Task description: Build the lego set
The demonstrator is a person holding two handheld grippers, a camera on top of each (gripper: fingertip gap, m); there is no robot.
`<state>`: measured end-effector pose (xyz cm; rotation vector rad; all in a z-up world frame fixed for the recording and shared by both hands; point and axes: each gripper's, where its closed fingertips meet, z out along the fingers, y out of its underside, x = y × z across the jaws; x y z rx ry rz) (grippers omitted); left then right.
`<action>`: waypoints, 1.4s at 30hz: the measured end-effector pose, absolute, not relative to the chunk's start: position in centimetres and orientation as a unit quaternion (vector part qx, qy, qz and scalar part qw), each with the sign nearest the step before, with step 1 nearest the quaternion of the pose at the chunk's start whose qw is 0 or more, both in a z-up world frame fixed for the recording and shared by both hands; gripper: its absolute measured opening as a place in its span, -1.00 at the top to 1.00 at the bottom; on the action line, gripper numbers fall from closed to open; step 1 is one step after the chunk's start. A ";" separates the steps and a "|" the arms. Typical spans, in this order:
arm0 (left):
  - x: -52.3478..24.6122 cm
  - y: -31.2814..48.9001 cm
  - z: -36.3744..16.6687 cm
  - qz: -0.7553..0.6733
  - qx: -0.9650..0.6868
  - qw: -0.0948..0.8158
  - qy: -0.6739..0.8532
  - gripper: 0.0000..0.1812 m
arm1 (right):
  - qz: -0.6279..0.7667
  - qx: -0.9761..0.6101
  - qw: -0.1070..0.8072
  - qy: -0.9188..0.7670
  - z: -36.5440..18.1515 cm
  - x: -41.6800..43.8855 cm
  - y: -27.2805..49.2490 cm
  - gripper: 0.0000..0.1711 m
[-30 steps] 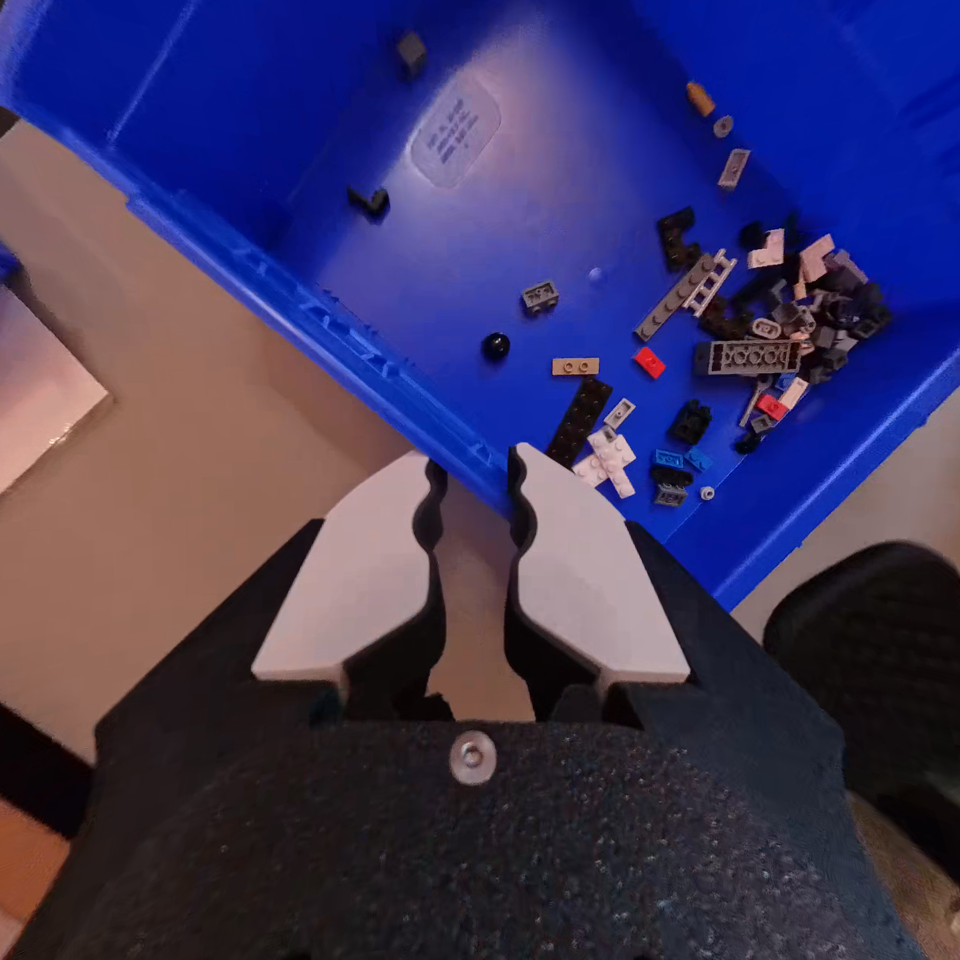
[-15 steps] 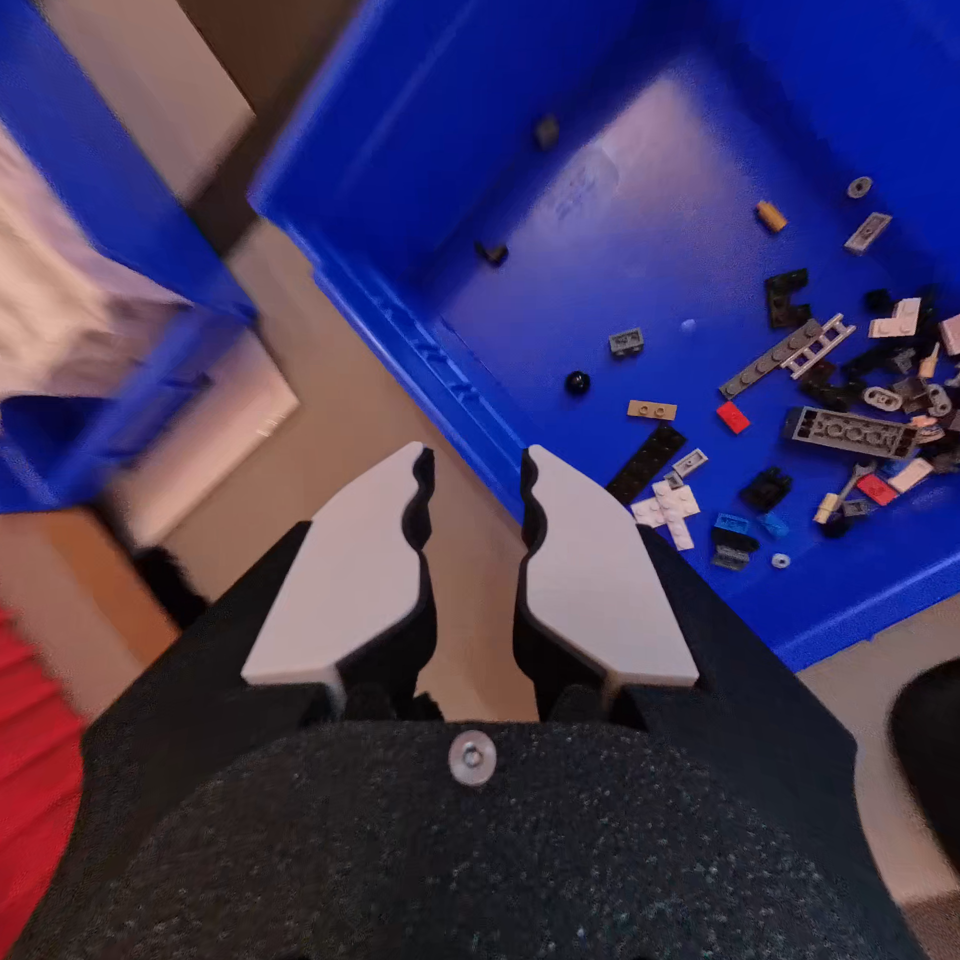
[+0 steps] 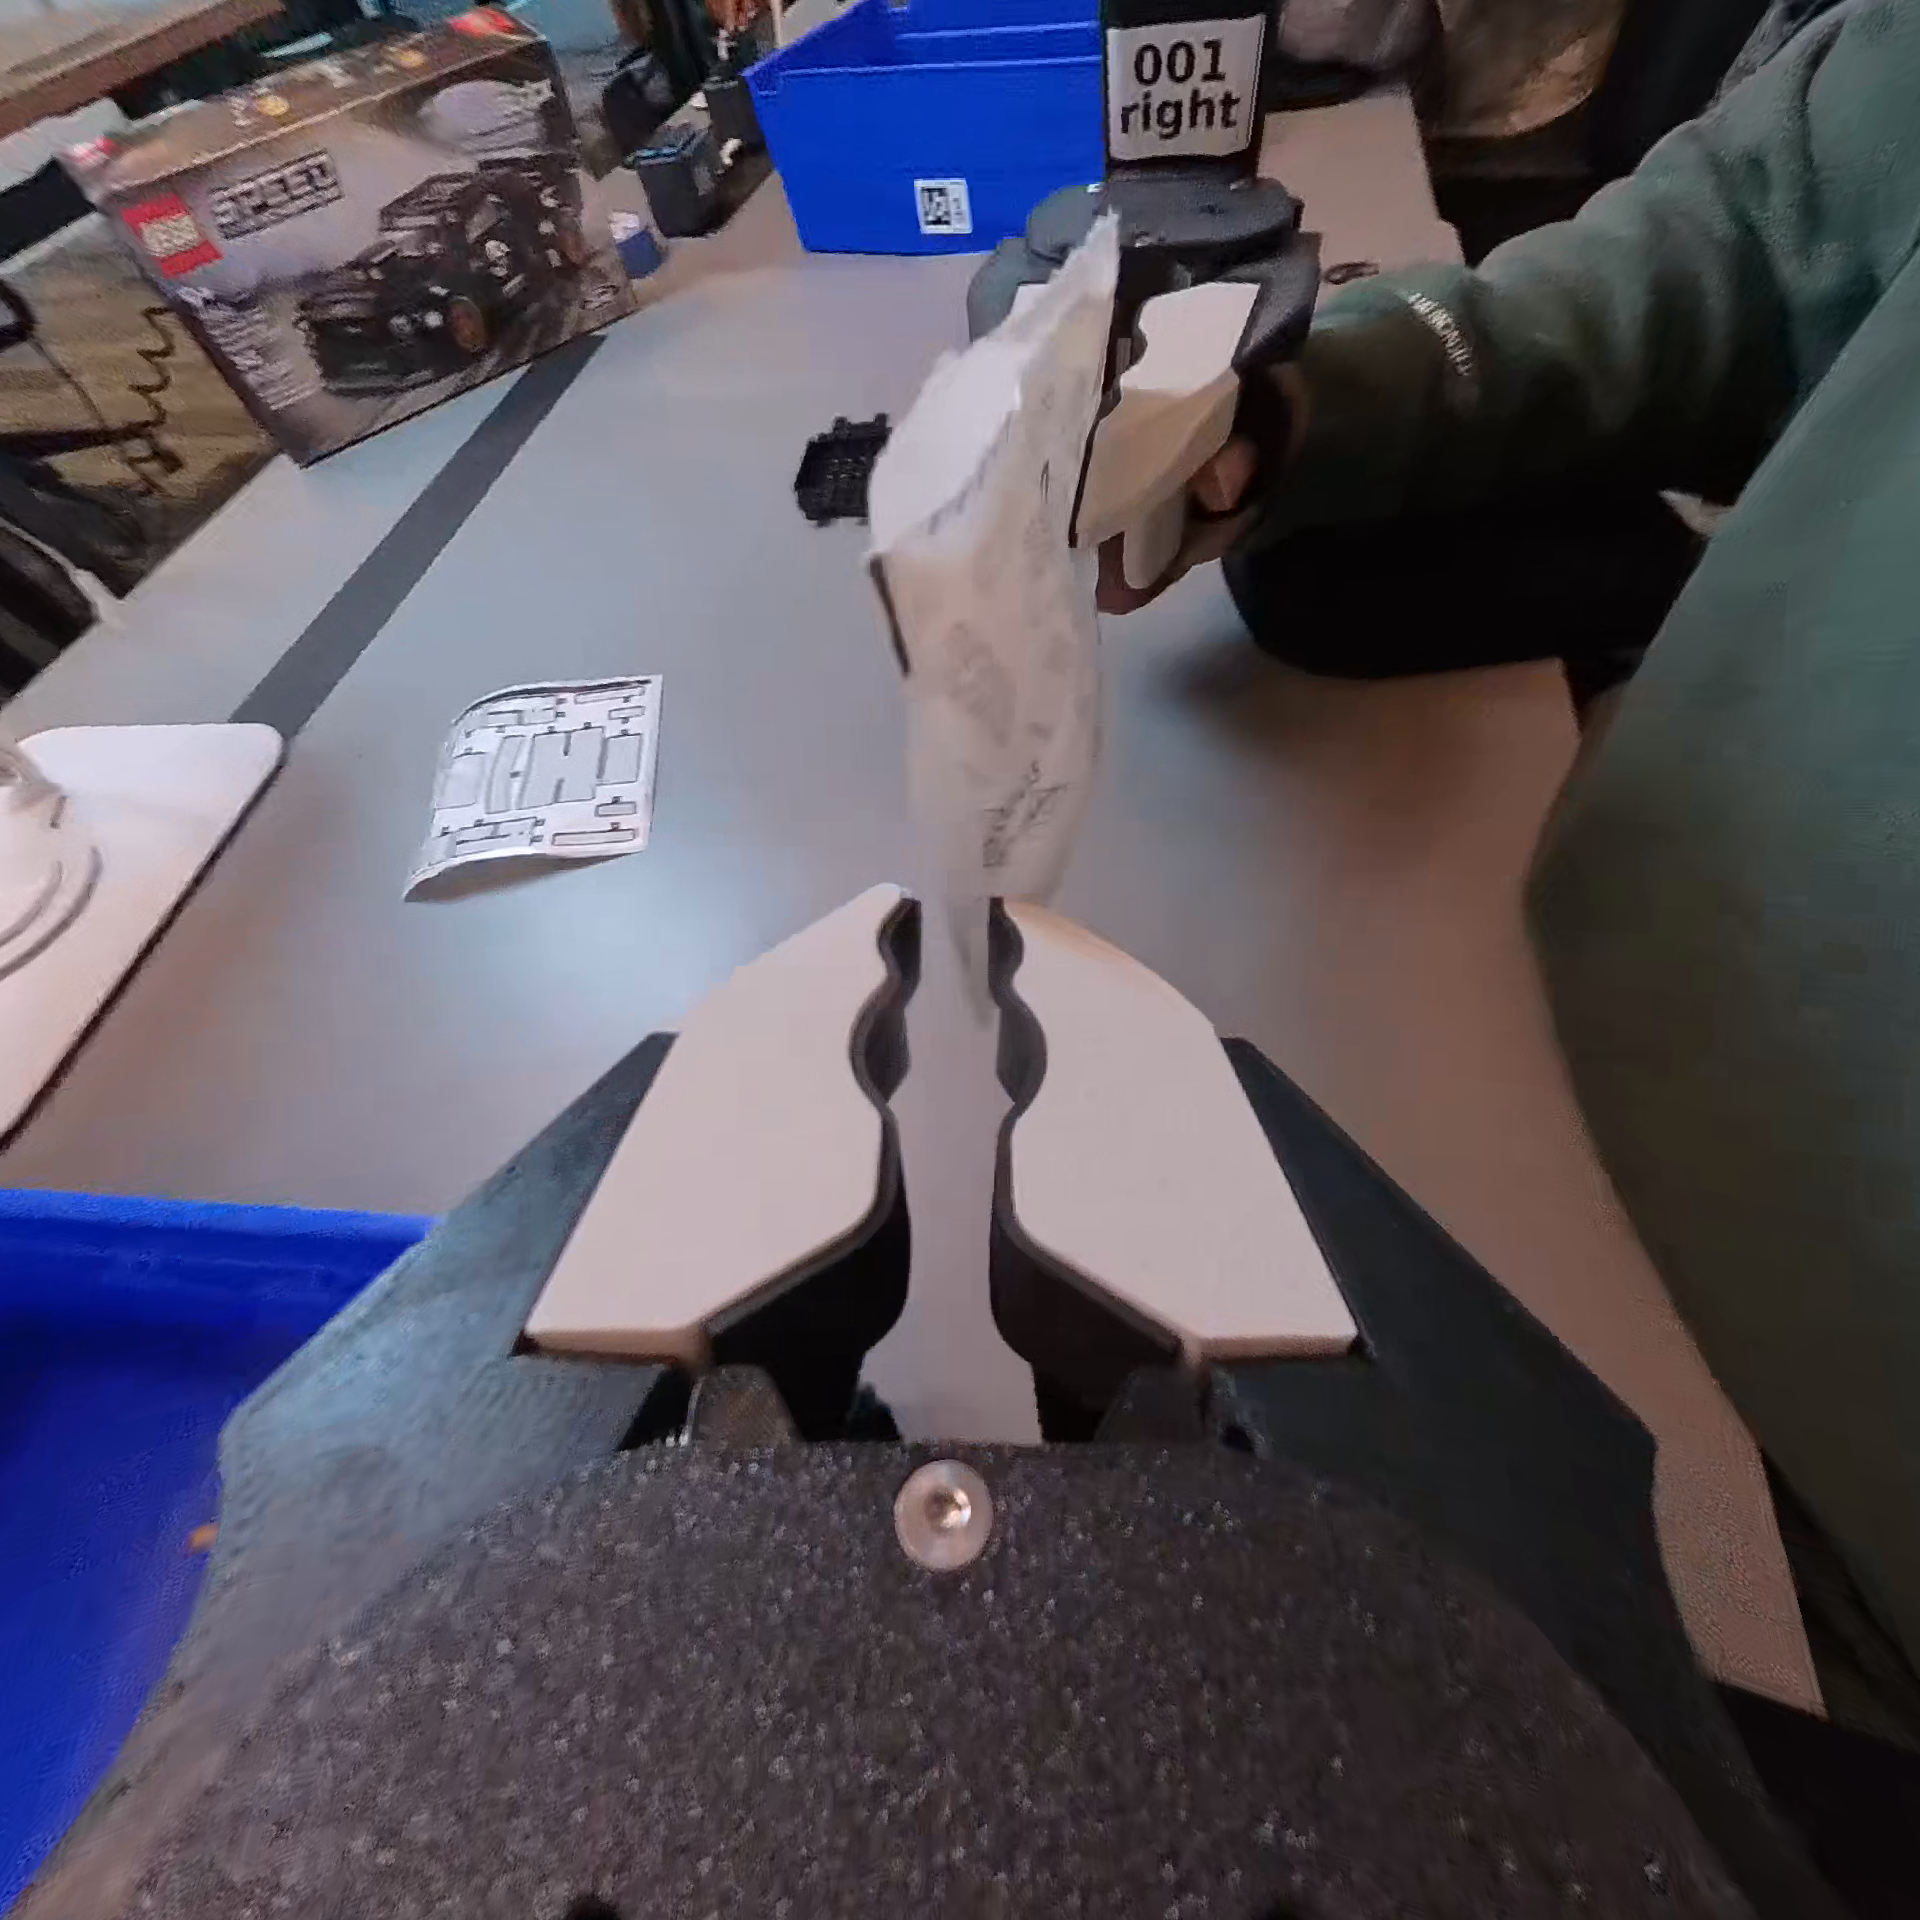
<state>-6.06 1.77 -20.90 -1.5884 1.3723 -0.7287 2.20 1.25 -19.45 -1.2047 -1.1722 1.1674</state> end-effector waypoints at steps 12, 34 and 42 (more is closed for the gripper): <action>-6.8 2.0 -22.1 -0.236 -0.641 0.436 0.586 0.99 | 0.394 -0.535 0.527 -0.530 -14.7 5.4 3.2 0.91; -2.1 -0.6 -25.6 -0.217 -0.632 0.394 0.631 1.00 | 0.091 -0.519 0.353 -0.773 -28.5 -2.8 0.5 0.33; -0.8 -1.1 -27.3 -0.221 -0.637 0.375 0.636 1.00 | 0.139 -0.536 0.339 -0.761 -29.8 -3.3 -0.8 0.27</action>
